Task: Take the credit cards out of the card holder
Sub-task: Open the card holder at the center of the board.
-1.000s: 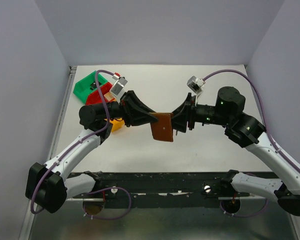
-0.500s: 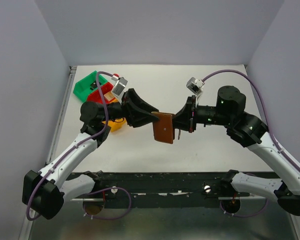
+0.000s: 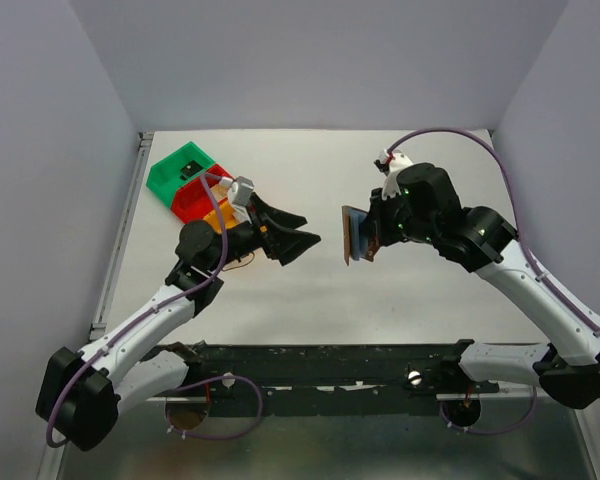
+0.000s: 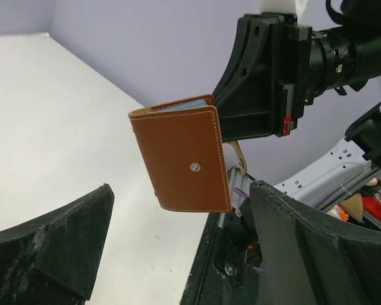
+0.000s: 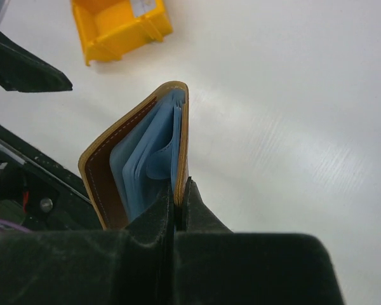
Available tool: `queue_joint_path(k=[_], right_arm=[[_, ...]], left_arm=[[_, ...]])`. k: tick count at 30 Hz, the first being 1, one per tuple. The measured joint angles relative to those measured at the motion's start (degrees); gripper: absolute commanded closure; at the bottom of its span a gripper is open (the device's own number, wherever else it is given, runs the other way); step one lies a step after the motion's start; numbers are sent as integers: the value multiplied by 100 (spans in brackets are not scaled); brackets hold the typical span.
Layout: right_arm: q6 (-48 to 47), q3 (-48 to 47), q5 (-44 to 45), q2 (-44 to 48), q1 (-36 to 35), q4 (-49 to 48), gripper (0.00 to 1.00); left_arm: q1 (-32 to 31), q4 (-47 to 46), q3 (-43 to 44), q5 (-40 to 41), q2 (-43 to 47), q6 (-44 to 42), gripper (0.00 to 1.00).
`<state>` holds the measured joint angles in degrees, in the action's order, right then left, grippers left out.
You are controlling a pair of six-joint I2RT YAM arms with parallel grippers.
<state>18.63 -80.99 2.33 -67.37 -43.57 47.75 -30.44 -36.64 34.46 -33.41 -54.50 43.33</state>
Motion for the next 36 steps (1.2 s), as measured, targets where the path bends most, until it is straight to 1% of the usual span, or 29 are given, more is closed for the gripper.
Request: queue_joint_path(k=[4, 7, 16, 19, 25, 33, 35, 36], right_arm=[[83, 7, 286, -94, -55, 214, 100], [131, 4, 393, -96, -116, 249, 100], [234, 4, 599, -140, -227, 374, 100], [236, 4, 603, -166, -251, 404, 100], [236, 4, 599, -168, -251, 424, 100], [286, 114, 516, -46, -256, 286, 100], [293, 247, 439, 81, -254, 164, 100], [295, 326, 391, 160, -254, 101, 100]], left_arm=[[-481, 17, 66, 129, -463, -46, 1], [-697, -7, 142, 192, -649, -92, 1], [-992, 59, 599, 350, -1233, -308, 2], [-1102, 269, 774, 439, -1351, -461, 7], [-1167, 498, 826, 584, -1384, -715, 22], [-1169, 898, 817, 737, -1196, -1038, 31], [-1169, 935, 787, 754, -1054, -1093, 38], [-1169, 938, 750, 761, -966, -1108, 44]])
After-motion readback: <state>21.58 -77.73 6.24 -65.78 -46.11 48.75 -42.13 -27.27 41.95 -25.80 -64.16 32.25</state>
